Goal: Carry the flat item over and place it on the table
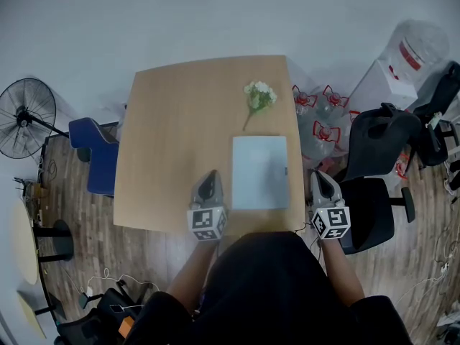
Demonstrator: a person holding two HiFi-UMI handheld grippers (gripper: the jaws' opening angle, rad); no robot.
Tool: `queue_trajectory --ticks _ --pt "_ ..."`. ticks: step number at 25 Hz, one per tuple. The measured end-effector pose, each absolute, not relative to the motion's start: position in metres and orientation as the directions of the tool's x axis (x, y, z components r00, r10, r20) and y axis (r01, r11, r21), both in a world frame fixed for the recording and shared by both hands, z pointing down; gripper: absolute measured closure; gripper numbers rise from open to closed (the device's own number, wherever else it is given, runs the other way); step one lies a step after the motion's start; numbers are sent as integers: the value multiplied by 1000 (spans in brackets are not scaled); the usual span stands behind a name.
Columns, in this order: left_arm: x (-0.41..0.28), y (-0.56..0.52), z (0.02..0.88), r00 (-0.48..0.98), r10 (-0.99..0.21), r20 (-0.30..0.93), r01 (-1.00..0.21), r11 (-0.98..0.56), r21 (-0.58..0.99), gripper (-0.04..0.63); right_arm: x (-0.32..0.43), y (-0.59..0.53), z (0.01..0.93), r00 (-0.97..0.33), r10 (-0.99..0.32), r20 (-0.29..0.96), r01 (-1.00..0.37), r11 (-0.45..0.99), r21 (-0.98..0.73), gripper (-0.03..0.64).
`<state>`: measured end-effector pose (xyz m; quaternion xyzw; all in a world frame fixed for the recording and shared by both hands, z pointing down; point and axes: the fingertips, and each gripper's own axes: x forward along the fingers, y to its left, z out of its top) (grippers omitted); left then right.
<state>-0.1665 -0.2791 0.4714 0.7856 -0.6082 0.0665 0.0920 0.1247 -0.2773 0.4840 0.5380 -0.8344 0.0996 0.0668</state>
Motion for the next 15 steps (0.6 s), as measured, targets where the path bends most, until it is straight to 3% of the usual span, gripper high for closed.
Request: queue_trajectory --ticks 15 --pt "-181 -269 485 239 -941 240 -971 -225 86 595 111 -276 493 -432 -870 239 -901 428 -72 617"
